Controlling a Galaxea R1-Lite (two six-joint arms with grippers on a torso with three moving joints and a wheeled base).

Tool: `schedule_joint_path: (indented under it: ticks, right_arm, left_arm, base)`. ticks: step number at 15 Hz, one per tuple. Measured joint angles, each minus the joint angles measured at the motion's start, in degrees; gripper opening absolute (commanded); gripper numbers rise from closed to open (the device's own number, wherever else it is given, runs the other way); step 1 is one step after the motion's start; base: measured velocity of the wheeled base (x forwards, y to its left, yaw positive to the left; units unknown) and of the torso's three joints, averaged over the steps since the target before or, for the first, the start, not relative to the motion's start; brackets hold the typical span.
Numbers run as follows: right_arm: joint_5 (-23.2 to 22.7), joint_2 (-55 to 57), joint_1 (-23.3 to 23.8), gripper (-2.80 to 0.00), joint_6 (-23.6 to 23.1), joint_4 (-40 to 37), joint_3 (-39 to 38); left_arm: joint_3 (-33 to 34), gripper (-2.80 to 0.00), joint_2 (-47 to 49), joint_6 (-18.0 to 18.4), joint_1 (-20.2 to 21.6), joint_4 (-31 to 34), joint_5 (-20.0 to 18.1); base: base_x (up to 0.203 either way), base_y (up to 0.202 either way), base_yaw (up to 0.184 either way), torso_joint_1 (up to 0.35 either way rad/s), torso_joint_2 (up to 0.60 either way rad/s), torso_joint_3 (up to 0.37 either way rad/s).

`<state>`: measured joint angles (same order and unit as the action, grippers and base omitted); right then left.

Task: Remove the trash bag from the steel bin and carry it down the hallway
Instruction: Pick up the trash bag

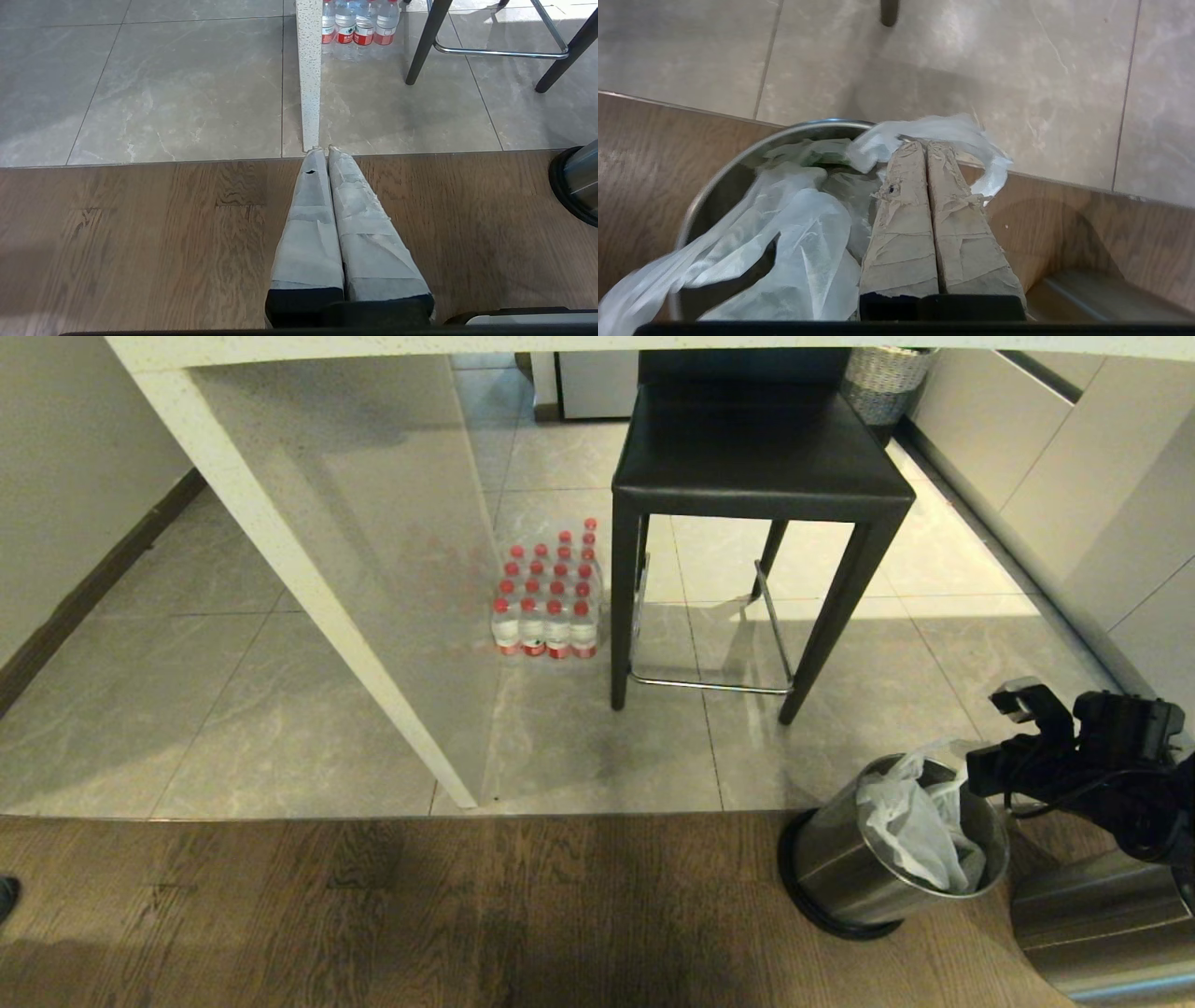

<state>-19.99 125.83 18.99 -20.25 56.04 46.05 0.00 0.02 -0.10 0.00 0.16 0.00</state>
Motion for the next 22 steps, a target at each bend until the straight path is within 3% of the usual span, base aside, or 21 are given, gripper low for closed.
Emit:
schedule_joint_path:
  ticks: [5,6,16,22]
  right_arm:
    - [0.4,1.8,0.3,-2.8,0.0,0.2,1.0]
    - [0.5,2.2,0.4,0.0,0.0,0.0,1.7]
    - [0.3,3.7,2.5,0.0,0.7,-1.7,4.5]
    - [-0.7,8.2,2.6,0.0,10.7,-2.7,10.1]
  left_arm:
    - [0.0,-2.8,0.0,0.0,0.0,0.0,0.0]
    - [0.0,-2.8,0.0,0.0,0.0,0.0,0.0]
    - [0.0,-2.8,0.0,0.0,0.0,0.0,0.0]
    - [0.0,-2.8,0.0,0.0,0.0,0.0,0.0]
  base:
    - [0.0,0.0,0.0,0.0,0.0,0.0]
    - [0.0,0.0,0.0,0.0,0.0,0.0]
    - [0.0,0.0,0.0,0.0,0.0,0.0]
    - [0.0,0.0,0.0,0.0,0.0,0.0]
